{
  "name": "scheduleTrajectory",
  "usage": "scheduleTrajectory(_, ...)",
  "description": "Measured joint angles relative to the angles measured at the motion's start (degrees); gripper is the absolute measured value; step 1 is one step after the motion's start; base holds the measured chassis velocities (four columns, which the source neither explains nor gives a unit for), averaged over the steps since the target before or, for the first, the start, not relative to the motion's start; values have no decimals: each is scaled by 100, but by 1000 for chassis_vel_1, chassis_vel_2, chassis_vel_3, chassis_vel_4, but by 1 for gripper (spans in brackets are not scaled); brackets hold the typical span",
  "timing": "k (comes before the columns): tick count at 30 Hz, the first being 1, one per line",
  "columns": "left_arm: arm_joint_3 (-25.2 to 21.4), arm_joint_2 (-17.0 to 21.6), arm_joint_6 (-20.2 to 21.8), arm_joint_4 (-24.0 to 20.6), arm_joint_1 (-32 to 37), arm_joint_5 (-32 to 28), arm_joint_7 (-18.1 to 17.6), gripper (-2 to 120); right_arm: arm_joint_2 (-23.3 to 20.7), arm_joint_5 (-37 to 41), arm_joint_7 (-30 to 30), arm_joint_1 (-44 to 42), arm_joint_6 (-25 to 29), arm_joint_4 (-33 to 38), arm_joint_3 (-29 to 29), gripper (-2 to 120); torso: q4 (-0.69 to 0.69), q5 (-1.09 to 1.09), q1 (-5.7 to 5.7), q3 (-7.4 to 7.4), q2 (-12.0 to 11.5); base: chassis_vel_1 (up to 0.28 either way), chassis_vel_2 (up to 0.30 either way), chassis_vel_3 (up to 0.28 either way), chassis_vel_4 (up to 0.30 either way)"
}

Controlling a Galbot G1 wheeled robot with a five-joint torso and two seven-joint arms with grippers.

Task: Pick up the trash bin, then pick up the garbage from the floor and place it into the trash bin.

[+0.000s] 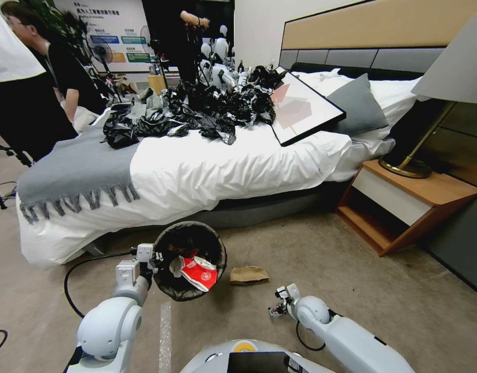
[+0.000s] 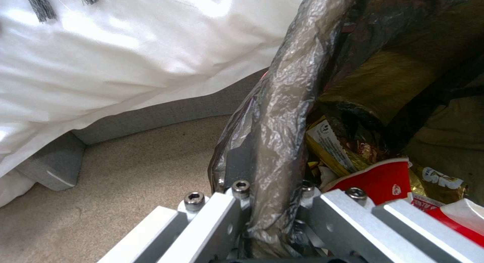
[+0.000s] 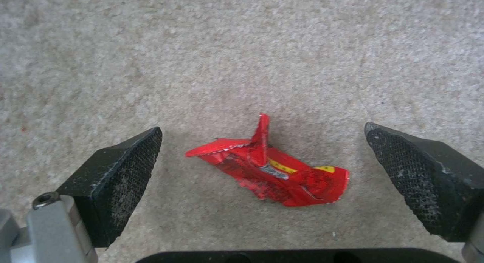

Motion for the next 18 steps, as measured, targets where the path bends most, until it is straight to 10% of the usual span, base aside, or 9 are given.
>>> scheduleTrajectory(18, -23, -2, 0, 22, -8, 42, 23, 0, 21, -201, -30, -170, 21, -11, -29, 87, -2, -8, 0, 0, 1, 0, 0, 0, 0)
